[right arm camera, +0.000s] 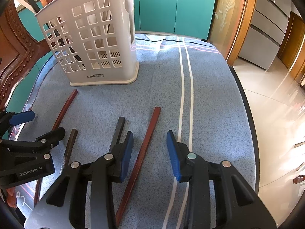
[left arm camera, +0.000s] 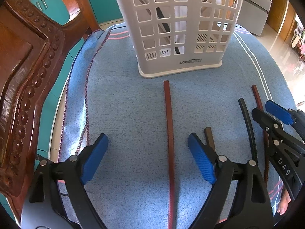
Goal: Organize utensils
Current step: 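Position the right tool over a red-brown chopstick while the left tool hovers open, then close the right tool on the red-brown chopstick while the left grasps another, then lift both red-brown chopsticks and drop them into the white holder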
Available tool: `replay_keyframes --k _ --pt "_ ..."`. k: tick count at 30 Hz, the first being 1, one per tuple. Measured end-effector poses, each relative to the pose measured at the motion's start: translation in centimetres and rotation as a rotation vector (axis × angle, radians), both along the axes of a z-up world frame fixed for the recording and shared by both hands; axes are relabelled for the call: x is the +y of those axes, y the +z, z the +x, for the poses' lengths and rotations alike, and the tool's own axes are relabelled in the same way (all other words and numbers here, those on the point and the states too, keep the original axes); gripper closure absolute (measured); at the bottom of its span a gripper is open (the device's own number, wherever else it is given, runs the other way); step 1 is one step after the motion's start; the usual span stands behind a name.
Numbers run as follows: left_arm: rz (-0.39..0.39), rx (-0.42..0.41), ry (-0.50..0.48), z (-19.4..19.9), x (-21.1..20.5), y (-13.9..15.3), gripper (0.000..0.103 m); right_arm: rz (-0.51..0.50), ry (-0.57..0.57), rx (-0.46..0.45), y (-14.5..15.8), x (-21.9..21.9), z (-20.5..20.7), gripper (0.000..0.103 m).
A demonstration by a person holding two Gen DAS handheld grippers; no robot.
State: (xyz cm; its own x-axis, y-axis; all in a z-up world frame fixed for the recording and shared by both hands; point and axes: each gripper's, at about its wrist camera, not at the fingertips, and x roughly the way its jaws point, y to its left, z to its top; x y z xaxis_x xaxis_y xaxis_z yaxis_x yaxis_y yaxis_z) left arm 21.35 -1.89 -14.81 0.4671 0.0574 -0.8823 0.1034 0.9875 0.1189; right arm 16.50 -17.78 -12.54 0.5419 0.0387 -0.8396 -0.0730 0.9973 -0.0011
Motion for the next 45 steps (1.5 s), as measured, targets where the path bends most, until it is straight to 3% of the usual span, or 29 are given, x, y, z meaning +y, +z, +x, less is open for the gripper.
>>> replay_keyframes --k 9,14,18,20,23,26,28,33,40,45 --pt "-0.018 -0.006 0.010 1.0 0.9 -0.2 0.015 -0.010 0.004 0.004 0.1 0.1 0.1 0.068" --pt "-0.122 0.018 0.039 1.4 1.9 -0.6 0.015 -0.010 0.005 0.004 0.0 0.1 0.1 0.068" --pt "-0.127 0.013 0.036 1.5 2.2 -0.6 0.016 -0.014 0.008 0.006 0.0 0.2 0.1 0.068" --pt "-0.130 0.009 0.037 1.5 2.2 -0.5 0.021 -0.008 0.010 0.011 0.0 0.2 0.1 0.068" --pt "-0.130 -0.006 0.041 1.2 2.2 0.0 0.046 0.011 0.015 0.021 0.1 0.0 0.2 0.085" --pt "-0.132 -0.017 0.051 1.1 1.9 0.3 0.070 0.022 0.021 0.025 0.2 0.0 0.1 0.090" --pt "-0.137 -0.022 0.060 0.9 1.9 0.4 0.094 0.030 0.020 0.025 0.3 -0.1 0.1 0.092" --pt "-0.125 -0.079 0.072 0.6 1.7 1.5 0.096 0.055 0.009 0.004 1.0 -0.6 0.0 0.096" --pt "-0.123 -0.207 0.038 -1.8 0.7 5.4 0.096 0.098 0.000 -0.112 4.0 -1.3 -1.1 0.096" --pt "-0.105 -0.227 0.010 -2.8 0.7 6.1 0.096 0.084 -0.011 -0.098 3.9 -1.2 -0.9 0.096"
